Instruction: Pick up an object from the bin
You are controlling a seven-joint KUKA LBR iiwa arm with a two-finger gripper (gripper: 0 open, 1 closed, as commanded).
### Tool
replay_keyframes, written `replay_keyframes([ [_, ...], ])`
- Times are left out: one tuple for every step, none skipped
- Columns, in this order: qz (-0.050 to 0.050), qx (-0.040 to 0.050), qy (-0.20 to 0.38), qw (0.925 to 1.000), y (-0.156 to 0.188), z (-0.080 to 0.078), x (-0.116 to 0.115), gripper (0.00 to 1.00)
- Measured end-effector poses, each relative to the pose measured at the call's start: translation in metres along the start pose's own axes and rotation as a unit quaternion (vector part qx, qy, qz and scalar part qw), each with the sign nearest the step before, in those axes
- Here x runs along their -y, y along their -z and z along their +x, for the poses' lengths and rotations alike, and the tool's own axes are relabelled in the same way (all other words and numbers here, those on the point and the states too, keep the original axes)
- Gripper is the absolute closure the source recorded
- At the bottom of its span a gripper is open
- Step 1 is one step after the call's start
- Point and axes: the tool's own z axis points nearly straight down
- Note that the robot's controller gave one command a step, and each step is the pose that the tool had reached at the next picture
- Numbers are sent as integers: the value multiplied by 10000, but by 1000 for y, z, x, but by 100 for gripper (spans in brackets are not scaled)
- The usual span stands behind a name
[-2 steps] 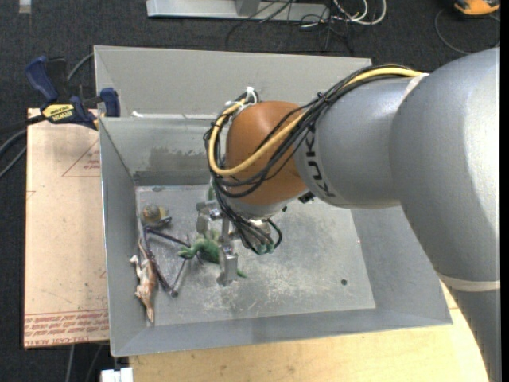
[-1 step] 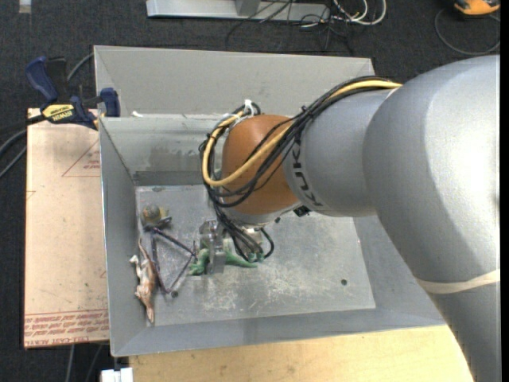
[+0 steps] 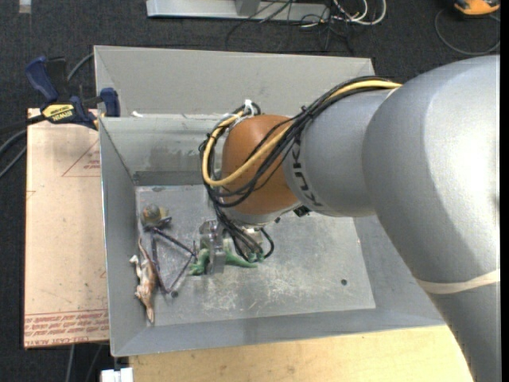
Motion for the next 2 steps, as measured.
replay_keyframes([
  [-6,11,24,10000,119,-4,-18,100],
  [-6,11,20,10000,119,-4,-18,100],
])
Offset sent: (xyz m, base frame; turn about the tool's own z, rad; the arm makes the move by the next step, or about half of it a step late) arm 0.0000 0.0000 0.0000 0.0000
